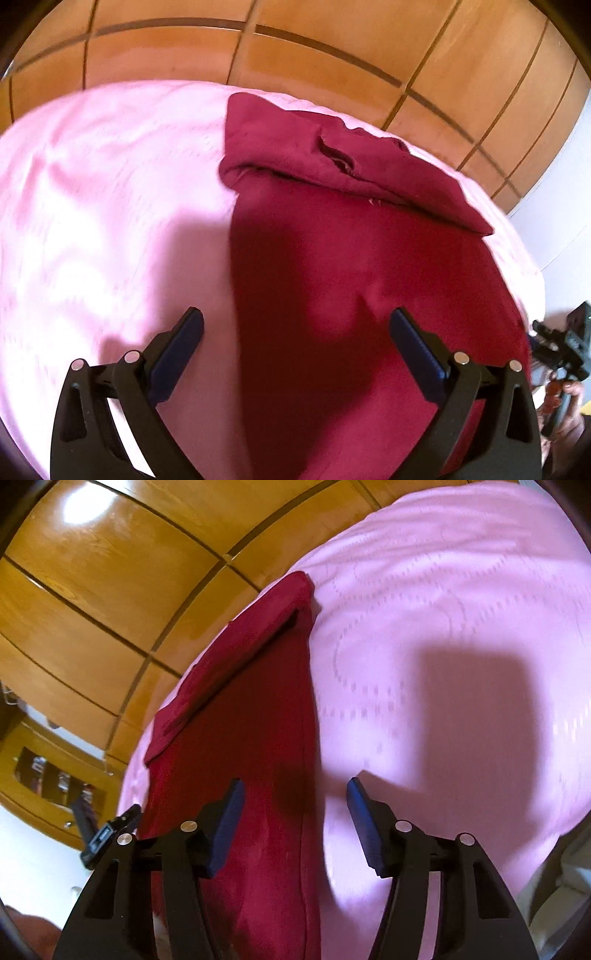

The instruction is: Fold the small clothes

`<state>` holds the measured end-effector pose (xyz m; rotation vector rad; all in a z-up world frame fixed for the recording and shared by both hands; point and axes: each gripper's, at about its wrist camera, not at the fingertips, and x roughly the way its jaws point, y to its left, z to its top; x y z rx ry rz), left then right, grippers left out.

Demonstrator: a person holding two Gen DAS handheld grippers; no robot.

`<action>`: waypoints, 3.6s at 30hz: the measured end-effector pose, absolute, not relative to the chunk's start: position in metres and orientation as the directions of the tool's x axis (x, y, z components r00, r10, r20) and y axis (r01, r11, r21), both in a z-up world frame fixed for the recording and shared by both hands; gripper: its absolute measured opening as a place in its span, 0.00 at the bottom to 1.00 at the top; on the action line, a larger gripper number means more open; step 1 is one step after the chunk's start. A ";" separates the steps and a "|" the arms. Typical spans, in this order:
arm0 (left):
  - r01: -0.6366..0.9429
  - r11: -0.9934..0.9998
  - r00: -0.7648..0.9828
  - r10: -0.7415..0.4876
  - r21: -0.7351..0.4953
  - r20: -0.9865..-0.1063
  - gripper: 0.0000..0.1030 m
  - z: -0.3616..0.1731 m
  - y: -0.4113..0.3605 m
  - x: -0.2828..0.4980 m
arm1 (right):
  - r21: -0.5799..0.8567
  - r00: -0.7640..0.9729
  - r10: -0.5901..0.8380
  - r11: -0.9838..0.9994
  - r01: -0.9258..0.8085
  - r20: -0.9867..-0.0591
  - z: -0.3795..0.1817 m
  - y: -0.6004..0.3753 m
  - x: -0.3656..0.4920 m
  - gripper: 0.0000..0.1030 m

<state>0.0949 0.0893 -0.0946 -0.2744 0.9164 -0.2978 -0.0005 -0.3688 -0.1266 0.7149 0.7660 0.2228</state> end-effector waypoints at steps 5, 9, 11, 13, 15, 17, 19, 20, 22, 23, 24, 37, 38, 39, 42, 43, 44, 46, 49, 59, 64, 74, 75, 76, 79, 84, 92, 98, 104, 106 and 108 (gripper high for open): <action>0.210 0.917 0.550 -0.397 -0.339 -0.734 0.97 -0.095 0.095 0.063 | 0.704 0.687 0.495 0.710 0.034 -0.532 -0.140 -0.360 -0.018 0.49; 0.279 0.887 0.493 -0.462 -0.369 -0.737 0.97 -0.095 0.099 0.033 | 0.743 0.660 0.554 0.669 0.010 -0.507 -0.151 -0.353 -0.036 0.49; 0.304 0.869 0.459 -0.493 -0.391 -0.739 0.96 -0.097 0.102 0.021 | 0.750 0.639 0.573 0.662 0.008 -0.513 -0.158 -0.347 -0.045 0.39; 0.328 0.859 0.439 -0.508 -0.394 -0.741 0.95 -0.096 0.103 0.010 | 0.755 0.621 0.581 0.655 0.026 -0.526 -0.166 -0.343 -0.050 0.26; 0.336 0.856 0.419 -0.510 -0.394 -0.751 0.77 -0.097 0.101 0.004 | 0.758 0.627 0.576 0.652 0.034 -0.524 -0.170 -0.341 -0.055 0.18; 0.340 0.866 0.410 -0.488 -0.368 -0.770 0.60 -0.097 0.097 0.003 | 0.762 0.638 0.575 0.647 0.029 -0.512 -0.167 -0.342 -0.054 0.14; 0.344 0.870 0.397 -0.476 -0.353 -0.785 0.36 -0.095 0.095 0.005 | 0.753 0.647 0.565 0.658 0.021 -0.513 -0.161 -0.345 -0.057 0.12; 0.342 0.868 0.379 -0.478 -0.360 -0.792 0.22 -0.095 0.096 0.006 | 0.744 0.649 0.560 0.668 0.015 -0.515 -0.157 -0.346 -0.059 0.12; 0.341 0.857 0.359 -0.498 -0.386 -0.789 0.15 -0.094 0.100 0.005 | 0.725 0.653 0.543 0.688 0.015 -0.528 -0.149 -0.349 -0.061 0.12; 0.341 0.856 0.356 -0.501 -0.389 -0.789 0.11 -0.095 0.102 0.004 | 0.718 0.653 0.535 0.696 0.018 -0.535 -0.147 -0.352 -0.063 0.12; 0.343 0.852 0.350 -0.507 -0.396 -0.788 0.09 -0.095 0.103 0.003 | 0.713 0.655 0.530 0.700 0.021 -0.539 -0.147 -0.352 -0.064 0.12; 0.295 0.830 0.346 -0.555 -0.474 -0.756 0.18 -0.107 0.121 0.002 | 0.713 0.674 0.484 0.695 0.092 -0.558 -0.168 -0.370 -0.066 0.08; 0.314 0.812 0.335 -0.580 -0.493 -0.743 0.36 -0.106 0.120 0.000 | 0.702 0.674 0.480 0.707 0.083 -0.562 -0.167 -0.367 -0.064 0.08; 0.331 0.797 0.329 -0.600 -0.506 -0.729 0.59 -0.104 0.120 -0.002 | 0.696 0.680 0.473 0.714 0.077 -0.560 -0.166 -0.367 -0.063 0.12; 0.397 0.780 0.319 -0.612 -0.484 -0.724 0.84 -0.101 0.110 -0.012 | 0.735 0.703 0.489 0.675 0.070 -0.516 -0.164 -0.375 -0.063 0.23; 0.415 0.786 0.318 -0.597 -0.458 -0.737 0.84 -0.102 0.106 -0.015 | 0.737 0.708 0.488 0.672 0.069 -0.511 -0.163 -0.376 -0.063 0.23; 0.428 0.791 0.318 -0.584 -0.437 -0.747 0.84 -0.102 0.102 -0.016 | 0.737 0.710 0.488 0.673 0.065 -0.508 -0.163 -0.377 -0.062 0.23; 0.442 0.792 0.319 -0.578 -0.422 -0.751 0.84 -0.103 0.098 -0.016 | 0.735 0.704 0.495 0.676 0.056 -0.509 -0.163 -0.378 -0.061 0.23; 0.419 0.775 0.300 -0.610 -0.473 -0.733 0.81 -0.104 0.102 -0.010 | 0.746 0.685 0.524 0.664 0.043 -0.506 -0.167 -0.375 -0.057 0.23; 0.365 0.704 0.187 -0.697 -0.609 -0.692 0.59 -0.118 0.114 -0.017 | 0.734 0.668 0.539 0.679 0.015 -0.513 -0.160 -0.369 -0.061 0.23; 0.342 0.703 0.175 -0.699 -0.623 -0.693 0.34 -0.124 0.108 -0.010 | 0.716 0.653 0.528 0.697 0.033 -0.544 -0.159 -0.366 -0.056 0.23; 0.402 0.708 0.262 -0.697 -0.581 -0.668 0.05 -0.072 0.117 -0.033 | 0.734 0.694 0.543 0.678 -0.031 -0.473 -0.129 -0.368 -0.069 0.08; 0.415 0.699 0.263 -0.705 -0.582 -0.659 0.05 -0.065 0.118 -0.036 | 0.747 0.699 0.554 0.664 -0.042 -0.453 -0.125 -0.369 -0.072 0.08; 0.432 0.685 0.260 -0.718 -0.587 -0.646 0.05 -0.057 0.118 -0.041 | 0.762 0.705 0.566 0.645 -0.055 -0.428 -0.122 -0.370 -0.075 0.08; 0.467 0.611 0.234 -0.782 -0.639 -0.577 0.05 -0.031 0.121 -0.057 | 0.816 0.729 0.612 0.563 -0.131 -0.306 -0.106 -0.374 -0.092 0.08; 0.464 0.503 0.204 -0.862 -0.729 -0.465 0.05 -0.008 0.137 -0.074 | 0.848 0.749 0.645 0.473 -0.239 -0.149 -0.090 -0.389 -0.131 0.08; 0.377 0.408 0.241 -0.910 -0.831 -0.337 0.05 -0.020 0.154 -0.061 | 0.908 0.762 0.648 0.317 -0.272 0.003 -0.098 -0.405 -0.128 0.08; 0.366 0.468 0.304 -0.877 -0.804 -0.372 0.06 -0.025 0.151 -0.001 | 0.941 0.765 0.644 0.266 -0.207 -0.014 -0.086 -0.411 -0.038 0.08; 0.258 0.573 0.403 -0.796 -0.778 -0.452 0.06 -0.047 0.148 0.069 | 0.964 0.738 0.671 0.235 -0.123 -0.069 -0.085 -0.409 0.056 0.08; 0.208 0.577 0.419 -0.782 -0.790 -0.462 0.06 -0.059 0.149 0.087 | 0.968 0.734 0.672 0.236 -0.085 -0.099 -0.088 -0.406 0.082 0.08; 0.157 0.589 0.430 -0.763 -0.793 -0.482 0.06 -0.073 0.151 0.106 | 0.968 0.731 0.667 0.248 -0.039 -0.142 -0.092 -0.405 0.106 0.08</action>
